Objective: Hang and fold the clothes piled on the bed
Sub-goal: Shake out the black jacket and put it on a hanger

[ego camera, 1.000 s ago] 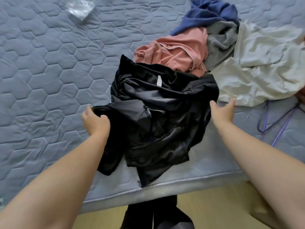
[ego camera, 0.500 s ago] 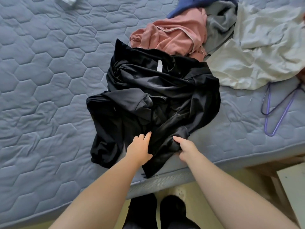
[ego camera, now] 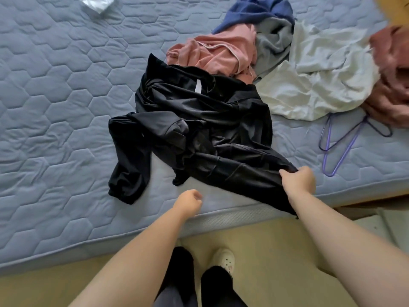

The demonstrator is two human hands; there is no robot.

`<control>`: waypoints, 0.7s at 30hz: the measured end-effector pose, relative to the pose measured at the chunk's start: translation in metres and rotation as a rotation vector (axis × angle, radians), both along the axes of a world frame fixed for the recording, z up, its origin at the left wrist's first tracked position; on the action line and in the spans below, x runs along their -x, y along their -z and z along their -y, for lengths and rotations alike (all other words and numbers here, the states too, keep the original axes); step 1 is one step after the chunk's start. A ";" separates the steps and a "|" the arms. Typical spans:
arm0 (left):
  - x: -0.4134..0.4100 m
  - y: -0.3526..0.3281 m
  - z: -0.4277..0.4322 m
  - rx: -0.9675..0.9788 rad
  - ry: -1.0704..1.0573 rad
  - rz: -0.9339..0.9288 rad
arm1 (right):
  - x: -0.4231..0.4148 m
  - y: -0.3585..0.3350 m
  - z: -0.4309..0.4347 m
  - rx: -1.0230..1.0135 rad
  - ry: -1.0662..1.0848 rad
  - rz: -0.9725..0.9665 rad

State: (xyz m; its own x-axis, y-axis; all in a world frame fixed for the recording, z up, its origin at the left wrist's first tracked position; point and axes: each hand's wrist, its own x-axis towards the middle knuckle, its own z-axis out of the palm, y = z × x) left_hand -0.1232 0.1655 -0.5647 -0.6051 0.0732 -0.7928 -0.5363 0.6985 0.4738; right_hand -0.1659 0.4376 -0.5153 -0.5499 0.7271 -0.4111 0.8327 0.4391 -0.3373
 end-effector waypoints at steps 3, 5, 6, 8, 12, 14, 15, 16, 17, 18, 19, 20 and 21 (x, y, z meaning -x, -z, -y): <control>0.004 0.000 -0.004 -0.027 -0.154 0.023 | -0.010 0.009 -0.007 -0.044 0.029 0.075; 0.008 0.003 -0.002 -0.041 -0.233 0.018 | -0.018 0.018 0.006 -0.105 -0.146 0.075; 0.010 0.006 0.001 -0.050 -0.282 0.014 | -0.021 0.023 0.017 -0.115 -0.246 0.038; 0.014 0.011 0.009 -0.074 -0.400 -0.003 | -0.025 0.030 0.047 -0.089 -0.438 -0.044; 0.031 0.020 0.032 -0.094 -0.611 -0.047 | -0.025 0.045 0.104 0.044 -0.716 -0.126; 0.044 0.022 0.044 -0.069 -0.711 -0.130 | -0.018 0.052 0.125 0.053 -0.848 -0.134; 0.051 0.020 0.050 -0.053 -0.755 -0.180 | -0.012 0.054 0.134 0.045 -0.921 -0.124; 0.058 0.022 0.056 -0.048 -0.791 -0.210 | -0.006 0.059 0.143 0.033 -0.992 -0.108; 0.065 0.022 0.060 -0.061 -0.811 -0.220 | 0.000 0.062 0.151 0.004 -1.066 -0.078; 0.073 0.026 0.064 -0.093 -0.825 -0.198 | 0.006 0.067 0.158 -0.044 -1.145 -0.030; 0.081 0.026 0.067 -0.133 -0.843 -0.157 | 0.011 0.073 0.163 -0.105 -1.220 0.043; 0.091 0.031 0.068 -0.184 -0.871 -0.106 | 0.017 0.079 0.167 -0.172 -1.275 0.127; 0.100 0.033 0.068 -0.242 -0.915 -0.059 | 0.023 0.085 0.170 -0.232 -1.300 0.217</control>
State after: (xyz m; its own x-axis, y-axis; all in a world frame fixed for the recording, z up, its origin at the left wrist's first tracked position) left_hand -0.2232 0.0970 -0.5978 -0.5475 -0.2913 -0.7845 -0.7977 -0.1017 0.5944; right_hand -0.1891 0.2673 -0.6004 -0.8311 -0.2064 -0.5164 -0.2039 0.9770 -0.0623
